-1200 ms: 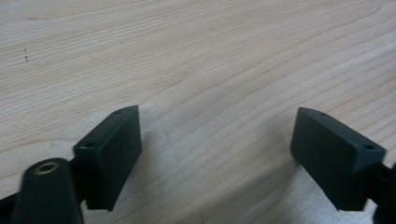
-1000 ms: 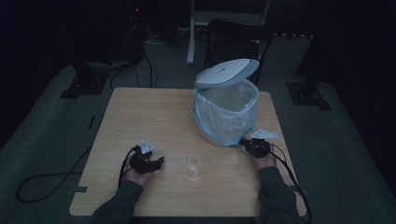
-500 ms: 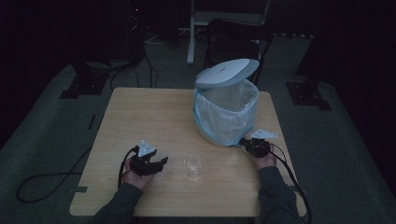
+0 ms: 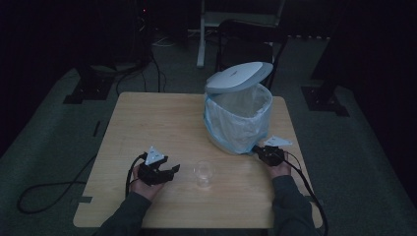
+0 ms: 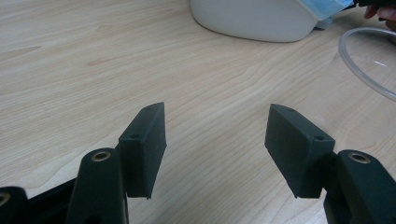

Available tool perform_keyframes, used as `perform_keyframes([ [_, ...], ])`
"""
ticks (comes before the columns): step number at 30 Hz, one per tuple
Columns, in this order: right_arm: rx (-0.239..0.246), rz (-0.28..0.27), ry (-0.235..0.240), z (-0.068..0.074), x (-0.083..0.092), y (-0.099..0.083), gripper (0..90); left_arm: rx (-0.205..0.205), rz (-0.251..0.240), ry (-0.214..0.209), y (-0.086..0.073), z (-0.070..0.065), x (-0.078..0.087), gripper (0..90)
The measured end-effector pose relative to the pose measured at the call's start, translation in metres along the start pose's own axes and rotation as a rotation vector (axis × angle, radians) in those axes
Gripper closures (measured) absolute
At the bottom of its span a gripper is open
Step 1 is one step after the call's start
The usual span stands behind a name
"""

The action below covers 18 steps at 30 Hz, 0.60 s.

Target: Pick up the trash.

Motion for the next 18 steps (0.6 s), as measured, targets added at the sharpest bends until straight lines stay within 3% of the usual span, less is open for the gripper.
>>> perform_keyframes([
  [7, -0.001, 0.000, 0.002, 0.000, 0.000, 0.000, 90.0, 0.003, -0.021, -0.035, 0.009, -0.005, 0.005, 38.9],
  [18, 0.004, 0.000, -0.001, 0.000, 0.000, 0.000, 90.0, -0.068, -0.033, -0.096, 0.036, -0.026, 0.002, 39.0],
])
Point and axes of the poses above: each handheld gripper's, and its own axes: x roughly backward along the jaws, y roughly out of its top, z roughly to its left, the point moved 3 cm from there along -x, roughly forward along the jaws, and after that the axes turned 4 degrees about -y, right-handed, at the moved point
